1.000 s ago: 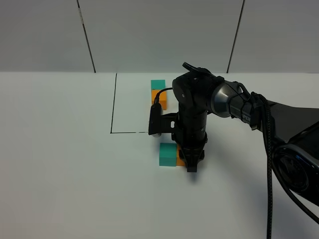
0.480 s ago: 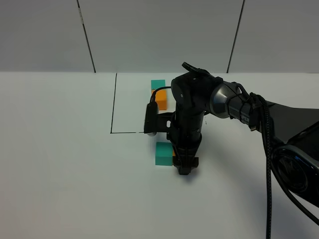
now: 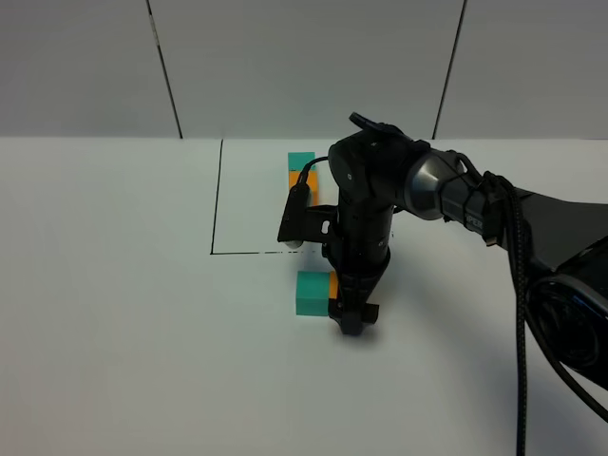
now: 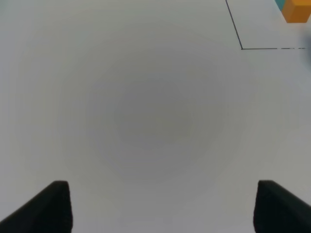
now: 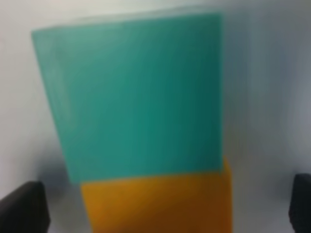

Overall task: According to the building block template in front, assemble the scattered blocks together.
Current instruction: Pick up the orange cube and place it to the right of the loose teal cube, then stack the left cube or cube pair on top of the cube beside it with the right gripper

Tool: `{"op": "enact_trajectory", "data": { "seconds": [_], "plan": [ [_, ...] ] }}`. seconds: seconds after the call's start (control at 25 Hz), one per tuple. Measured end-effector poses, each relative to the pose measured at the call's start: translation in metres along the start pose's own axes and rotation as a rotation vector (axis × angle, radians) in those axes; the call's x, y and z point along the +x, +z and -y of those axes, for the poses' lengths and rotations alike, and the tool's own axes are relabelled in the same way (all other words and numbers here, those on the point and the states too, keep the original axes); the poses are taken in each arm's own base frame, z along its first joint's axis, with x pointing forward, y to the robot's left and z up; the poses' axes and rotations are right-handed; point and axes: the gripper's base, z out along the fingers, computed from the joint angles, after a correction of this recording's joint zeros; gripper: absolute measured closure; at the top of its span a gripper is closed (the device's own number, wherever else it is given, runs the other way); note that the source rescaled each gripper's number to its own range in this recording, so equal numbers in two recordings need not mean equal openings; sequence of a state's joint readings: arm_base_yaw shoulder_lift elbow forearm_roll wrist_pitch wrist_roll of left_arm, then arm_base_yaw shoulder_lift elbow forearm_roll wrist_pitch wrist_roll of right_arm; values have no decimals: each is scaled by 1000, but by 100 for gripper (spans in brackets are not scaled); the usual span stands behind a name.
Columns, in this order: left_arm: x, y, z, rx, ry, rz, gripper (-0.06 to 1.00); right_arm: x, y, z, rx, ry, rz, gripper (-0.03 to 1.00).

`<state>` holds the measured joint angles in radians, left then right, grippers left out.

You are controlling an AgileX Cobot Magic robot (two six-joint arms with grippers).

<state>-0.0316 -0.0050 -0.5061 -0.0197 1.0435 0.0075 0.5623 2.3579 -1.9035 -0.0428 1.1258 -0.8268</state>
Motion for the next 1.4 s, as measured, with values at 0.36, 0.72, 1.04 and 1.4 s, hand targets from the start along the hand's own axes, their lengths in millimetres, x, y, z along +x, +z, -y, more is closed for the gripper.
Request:
{"op": "enact_trajectory", "data": {
  "seconds": [0.36,0.72,1.04,1.4],
  "plan": [
    [0,0,0,-1,0,0,25,12,-101,-10,-35,323,197,-3],
    [0,0,0,-1,0,0,25,131,-149,15,-8,787,249,-3],
    [0,0,0,-1,0,0,25,265,-161,-39,107,1215,260,-3],
    [0,0,0,-1,0,0,25,295,-173,-160,167,1431,287,-3]
  ]
}}
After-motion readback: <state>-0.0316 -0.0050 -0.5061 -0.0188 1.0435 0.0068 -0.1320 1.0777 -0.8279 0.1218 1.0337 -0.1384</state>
